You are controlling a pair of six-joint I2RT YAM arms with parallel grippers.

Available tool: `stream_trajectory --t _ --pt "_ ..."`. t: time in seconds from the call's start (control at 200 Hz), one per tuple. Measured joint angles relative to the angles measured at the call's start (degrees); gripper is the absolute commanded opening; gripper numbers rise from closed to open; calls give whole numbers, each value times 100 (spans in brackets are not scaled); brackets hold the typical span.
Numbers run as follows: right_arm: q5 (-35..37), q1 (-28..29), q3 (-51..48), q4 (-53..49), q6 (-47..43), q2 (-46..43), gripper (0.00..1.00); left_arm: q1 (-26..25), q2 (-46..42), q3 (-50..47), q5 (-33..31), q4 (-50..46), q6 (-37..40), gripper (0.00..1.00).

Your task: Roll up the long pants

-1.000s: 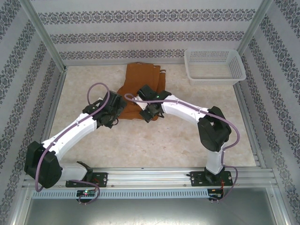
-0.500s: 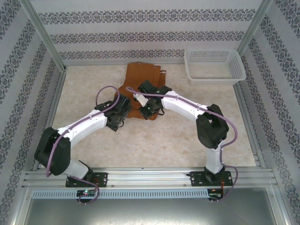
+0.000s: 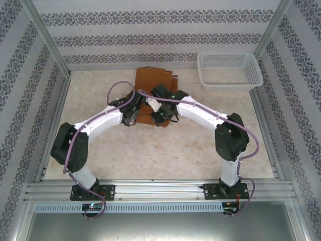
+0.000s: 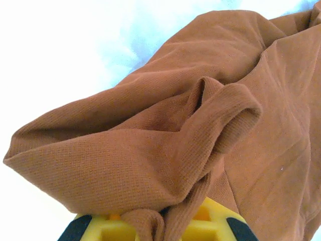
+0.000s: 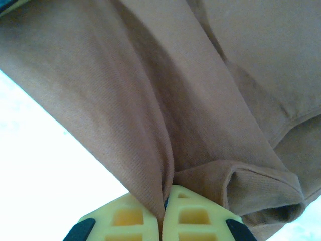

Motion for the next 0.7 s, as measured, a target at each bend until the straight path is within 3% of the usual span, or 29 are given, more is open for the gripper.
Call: stream_trajectory --t 0.065,0.09,0.2,0.47,0.699 --pt "0 0 -66 28 17 0 48 15 94 15 81 -9 7 0" --pt "0 0 -79 26 17 0 60 17 120 15 118 -15 7 0" --pt "184 57 -210 -105 -4 -114 78 85 208 0 125 -22 9 0" --pt "1718 861 -938 153 -551 -815 82 181 214 -55 243 -17 46 0" --pt "2719 1401 -1252 787 -970 -839 83 181 214 -208 389 63 44 0"
